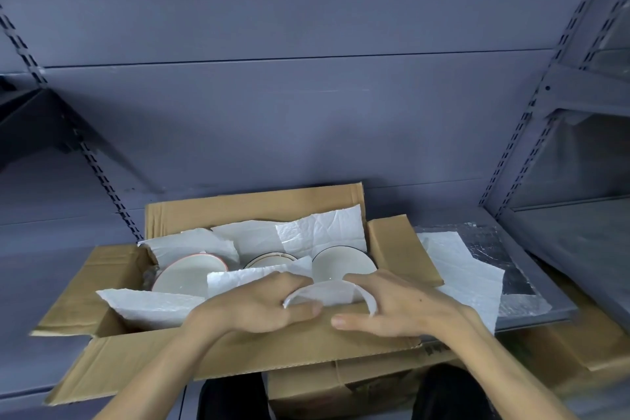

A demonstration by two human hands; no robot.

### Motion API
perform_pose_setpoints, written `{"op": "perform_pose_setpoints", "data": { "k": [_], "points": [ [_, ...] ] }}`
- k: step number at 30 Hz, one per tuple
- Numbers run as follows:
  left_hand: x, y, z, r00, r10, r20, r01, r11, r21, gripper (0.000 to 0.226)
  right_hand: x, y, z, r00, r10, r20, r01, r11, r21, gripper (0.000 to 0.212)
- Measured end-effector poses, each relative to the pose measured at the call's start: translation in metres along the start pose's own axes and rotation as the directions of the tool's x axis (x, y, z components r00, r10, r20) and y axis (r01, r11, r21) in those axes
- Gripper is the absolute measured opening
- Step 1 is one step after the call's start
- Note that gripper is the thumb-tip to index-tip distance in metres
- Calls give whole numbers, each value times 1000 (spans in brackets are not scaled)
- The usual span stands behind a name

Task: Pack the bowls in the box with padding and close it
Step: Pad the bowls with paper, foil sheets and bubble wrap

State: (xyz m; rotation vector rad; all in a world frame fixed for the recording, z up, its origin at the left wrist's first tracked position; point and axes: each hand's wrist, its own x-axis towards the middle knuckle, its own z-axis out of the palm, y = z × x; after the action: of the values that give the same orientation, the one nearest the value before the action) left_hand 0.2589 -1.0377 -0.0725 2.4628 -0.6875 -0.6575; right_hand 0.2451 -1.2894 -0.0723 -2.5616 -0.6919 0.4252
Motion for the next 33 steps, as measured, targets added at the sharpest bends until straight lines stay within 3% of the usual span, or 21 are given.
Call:
{"op": "perform_pose_setpoints", "data": {
  "k": [6, 13, 26, 33],
  "points": [
    [4, -1, 5, 998, 51, -25, -53, 997, -64, 32, 3, 9, -13, 999, 36, -15, -36, 999, -17, 40],
    [4, -6, 4, 998, 52, -34, -58, 973, -222, 16, 8, 16, -16, 998, 46, 52, -51, 994, 93, 23],
    [17, 6, 10, 975, -91, 205, 131, 973, -188, 88, 16, 0, -18, 979, 79, 189, -100, 989, 106, 18],
    [24, 8, 9, 949, -15, 315, 43, 996, -81, 76, 17, 8, -19, 981, 129, 146, -137, 990, 44, 15]
  ]
}}
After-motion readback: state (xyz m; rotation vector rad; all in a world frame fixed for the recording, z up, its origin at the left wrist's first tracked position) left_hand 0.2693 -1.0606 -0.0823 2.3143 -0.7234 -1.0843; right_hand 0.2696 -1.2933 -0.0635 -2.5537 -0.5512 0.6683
